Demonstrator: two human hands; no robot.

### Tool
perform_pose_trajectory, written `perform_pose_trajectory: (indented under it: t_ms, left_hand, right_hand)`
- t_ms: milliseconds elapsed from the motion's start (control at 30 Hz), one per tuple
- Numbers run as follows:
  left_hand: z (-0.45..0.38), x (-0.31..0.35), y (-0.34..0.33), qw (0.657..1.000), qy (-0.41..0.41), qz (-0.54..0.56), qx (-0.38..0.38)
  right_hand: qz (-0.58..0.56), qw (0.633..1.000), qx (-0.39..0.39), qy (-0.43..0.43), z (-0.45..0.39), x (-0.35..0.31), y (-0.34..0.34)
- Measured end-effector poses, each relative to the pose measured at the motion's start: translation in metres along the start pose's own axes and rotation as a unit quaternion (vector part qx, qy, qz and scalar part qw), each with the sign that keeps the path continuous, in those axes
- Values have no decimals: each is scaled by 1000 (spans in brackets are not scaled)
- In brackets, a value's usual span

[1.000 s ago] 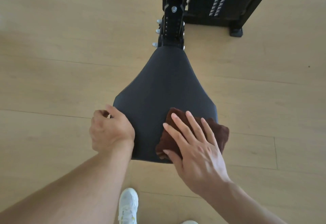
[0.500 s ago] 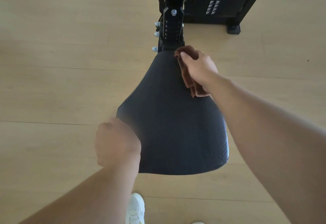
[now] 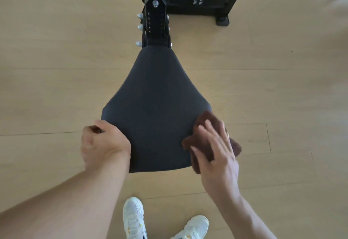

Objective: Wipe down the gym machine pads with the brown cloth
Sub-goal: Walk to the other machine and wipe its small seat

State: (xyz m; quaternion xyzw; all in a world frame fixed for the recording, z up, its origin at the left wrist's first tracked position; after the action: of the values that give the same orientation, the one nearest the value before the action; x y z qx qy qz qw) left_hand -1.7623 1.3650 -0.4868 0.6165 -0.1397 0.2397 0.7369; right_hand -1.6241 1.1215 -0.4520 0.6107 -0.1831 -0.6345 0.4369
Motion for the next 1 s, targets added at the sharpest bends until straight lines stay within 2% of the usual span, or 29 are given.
perform_pose_trajectory:
  t_ms: [100, 233, 300, 367, 467, 533, 567, 633, 767, 867, 933, 1000]
  left_hand:
    - [-1, -1, 0, 1000, -2, 2, 8]
    - [1, -1, 0, 1000, -2, 7, 16]
    - [0, 0, 0, 1000, 4, 11, 17]
    - [0, 0, 0, 1000, 10, 8, 17]
    - [-1, 0, 0, 1000, 7, 4, 7]
    - [-1, -2, -1, 1000, 10, 1, -1]
    - [-2, -3, -1, 1000, 13, 0, -5]
    - [-2, -3, -2, 1000, 17, 6, -10]
    - [1, -2, -1, 1000, 21, 12, -20]
    - [2, -2, -2, 999, 20, 21, -20]
    - [1, -3, -1, 999, 19, 28, -14]
    - [1, -3, 0, 999, 19, 32, -11]
  right_hand:
    - [86, 984, -22, 153, 20, -20, -15]
    - [156, 956, -82, 234, 3, -49, -38]
    - [169, 952, -79, 244, -20, -59, -46]
    - [165, 967, -31, 193, -49, -64, -47]
    - [136, 989, 40, -32, -91, -60, -37]
    - [87, 981, 38, -169, -103, -50, -27]
    - [77, 975, 15, -206, -102, -45, -24]
    - [104, 969, -43, -222, -92, -41, -22]
    - [130, 966, -34, -219, -116, -48, -19]
    - [118, 961, -74, -241, -167, -70, -42]
    - [80, 972, -59, -215, -193, -94, -62]
    - [59, 990, -10, -130, -199, -122, -77]
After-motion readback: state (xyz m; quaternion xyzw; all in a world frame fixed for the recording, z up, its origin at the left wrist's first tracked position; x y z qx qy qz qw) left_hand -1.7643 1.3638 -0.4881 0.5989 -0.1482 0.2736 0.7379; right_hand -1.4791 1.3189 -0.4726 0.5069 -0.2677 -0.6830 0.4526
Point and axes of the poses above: each hand's wrist, its own z-axis away from the middle knuckle, its own y-axis out of the back of the hand, x = y × z, the point moved 5 cm from there along -z, towards the middle knuckle, and after that the axes turned 14 degrees about -y, right-handed, at the moved point
